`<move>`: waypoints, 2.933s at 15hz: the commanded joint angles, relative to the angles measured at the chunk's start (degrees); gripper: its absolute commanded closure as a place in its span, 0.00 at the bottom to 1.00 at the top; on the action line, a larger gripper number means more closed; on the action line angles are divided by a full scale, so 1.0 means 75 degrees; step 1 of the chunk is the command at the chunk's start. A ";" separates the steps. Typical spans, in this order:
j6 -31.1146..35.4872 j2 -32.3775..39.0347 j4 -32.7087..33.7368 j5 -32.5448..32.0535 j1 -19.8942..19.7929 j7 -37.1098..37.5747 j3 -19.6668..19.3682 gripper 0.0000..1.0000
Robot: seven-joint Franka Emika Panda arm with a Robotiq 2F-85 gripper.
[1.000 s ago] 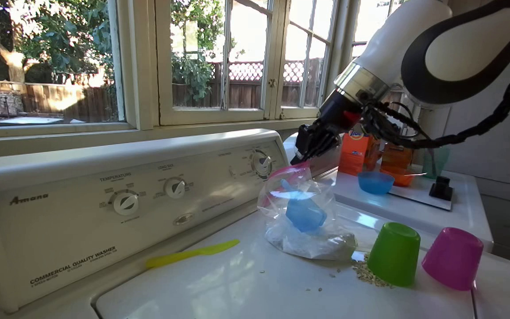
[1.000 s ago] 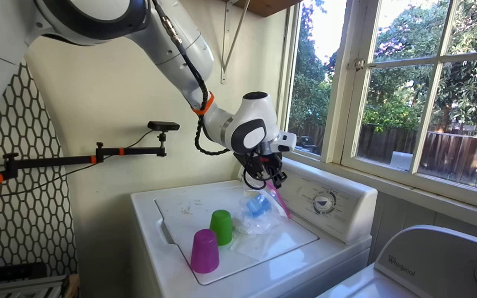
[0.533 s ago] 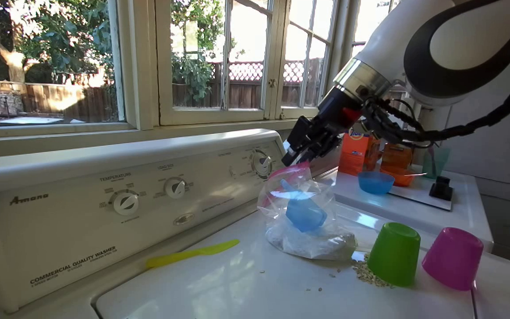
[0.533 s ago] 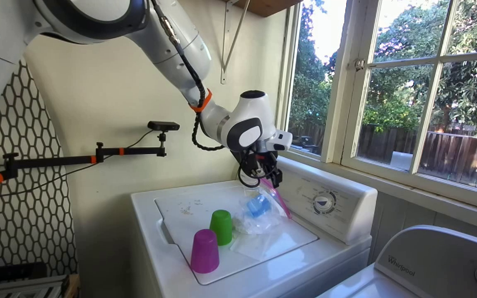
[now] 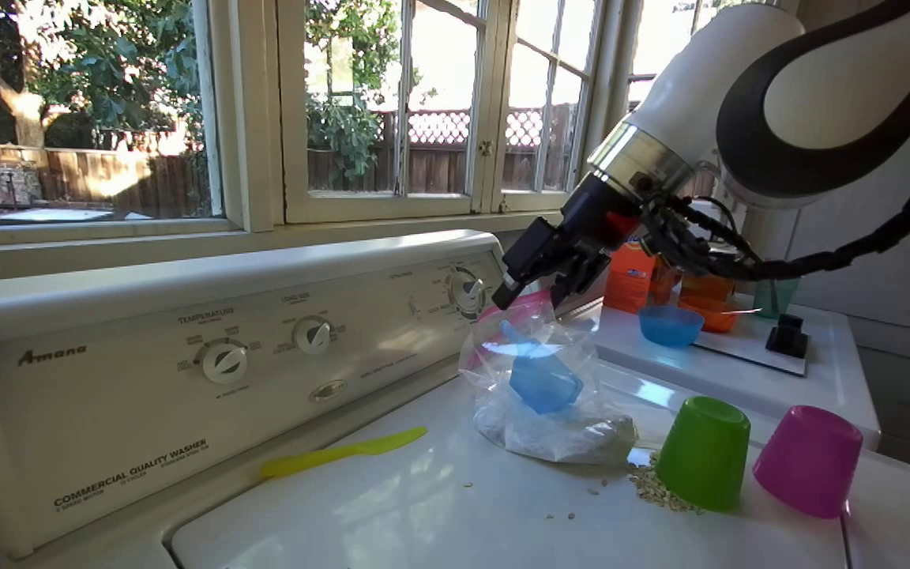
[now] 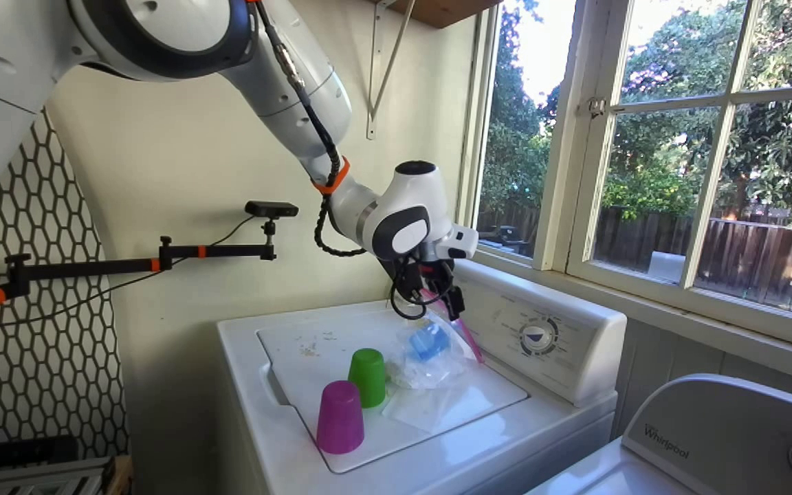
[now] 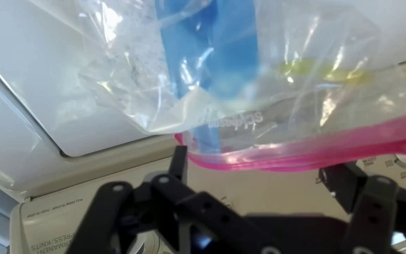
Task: Take the blue measuring cup out of the clear plastic bag.
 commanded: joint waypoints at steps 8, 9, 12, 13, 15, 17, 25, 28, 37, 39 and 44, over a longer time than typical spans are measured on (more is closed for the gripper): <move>0.1714 0.0393 -0.0053 0.0192 0.0116 0.0249 -0.0343 0.89; 0.1716 0.0427 -0.0020 0.0250 0.0030 0.0178 -0.0219 0.96; 0.1489 0.0469 0.0049 0.0314 -0.0134 -0.0005 0.0119 1.00; 0.1450 0.0490 0.0061 0.0338 -0.0198 -0.0064 0.0248 1.00; 0.1371 0.0487 0.0044 0.0348 -0.0255 -0.0140 0.0390 1.00; 0.1154 0.0475 0.0025 0.0324 -0.0338 -0.0309 0.0512 1.00; 0.0572 0.0386 -0.0103 0.0082 -0.0112 -0.0346 -0.0053 1.00; 0.0542 0.0391 -0.0106 0.0081 -0.0095 -0.0319 -0.0134 0.66; 0.0592 0.0276 -0.0234 0.0056 -0.0043 -0.0244 -0.0332 0.43; 0.0562 0.0246 -0.0254 0.0038 -0.0023 -0.0226 -0.0396 0.42; 0.0588 0.0119 -0.0344 -0.0005 0.0038 -0.0146 -0.0606 0.29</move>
